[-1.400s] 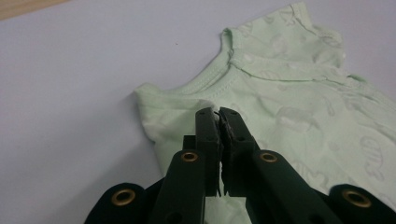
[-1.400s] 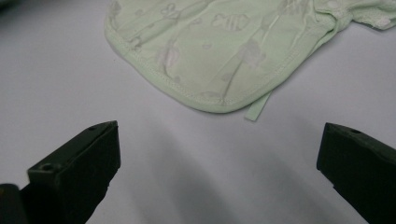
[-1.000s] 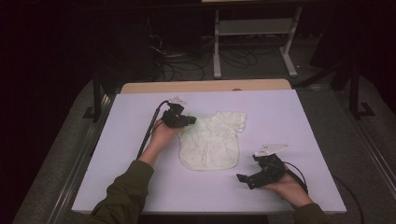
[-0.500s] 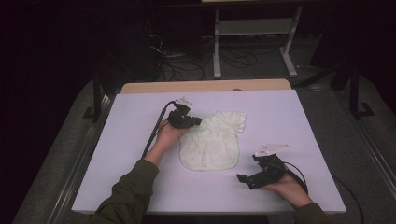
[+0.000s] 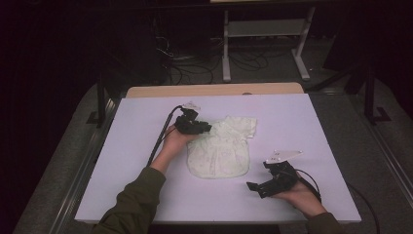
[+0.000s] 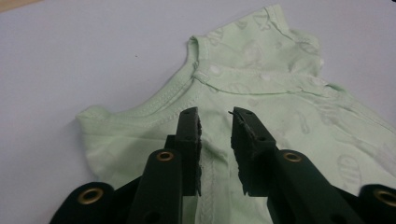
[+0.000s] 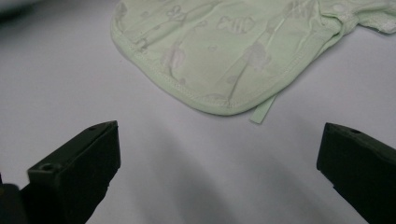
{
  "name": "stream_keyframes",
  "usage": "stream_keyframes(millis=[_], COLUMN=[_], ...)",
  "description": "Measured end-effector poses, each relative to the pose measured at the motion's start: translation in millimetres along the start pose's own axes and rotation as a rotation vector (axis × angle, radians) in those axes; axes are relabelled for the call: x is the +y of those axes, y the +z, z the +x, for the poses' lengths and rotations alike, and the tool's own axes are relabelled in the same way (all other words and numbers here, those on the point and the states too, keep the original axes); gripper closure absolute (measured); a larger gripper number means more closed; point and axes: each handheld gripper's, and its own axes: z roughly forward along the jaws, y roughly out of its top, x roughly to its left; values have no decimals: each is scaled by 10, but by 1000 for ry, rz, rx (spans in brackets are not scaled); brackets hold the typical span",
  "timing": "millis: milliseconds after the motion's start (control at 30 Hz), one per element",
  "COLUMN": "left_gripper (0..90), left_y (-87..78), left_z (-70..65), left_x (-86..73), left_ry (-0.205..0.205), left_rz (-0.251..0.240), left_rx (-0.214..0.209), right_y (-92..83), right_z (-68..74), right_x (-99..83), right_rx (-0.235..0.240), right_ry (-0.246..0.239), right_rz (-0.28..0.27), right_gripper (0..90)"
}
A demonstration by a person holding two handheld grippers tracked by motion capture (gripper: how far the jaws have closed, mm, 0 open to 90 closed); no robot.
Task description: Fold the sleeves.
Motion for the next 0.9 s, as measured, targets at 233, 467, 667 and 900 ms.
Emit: stream_keyframes(millis=[233,467,667,900], left_gripper=[603,640,808,871], left_y=[-137,-295,-446,-509], left_z=[21,49,57,27], left_x=[-82,-166,-265,-399], left_ry=[4,10,15,28], left_rz=[4,2,5,19], left_rx=[-10,-6,-9,-8], right_y=[1,-3,-7,-10], right_z=[0,4,4,13], right_x=[0,2,2,5], right_rx=[0,-3,-4,-5], right_ry=[-1,-5,-5,-11], right_rz=[1,2,2,-1], right_gripper=[0,0,0,0])
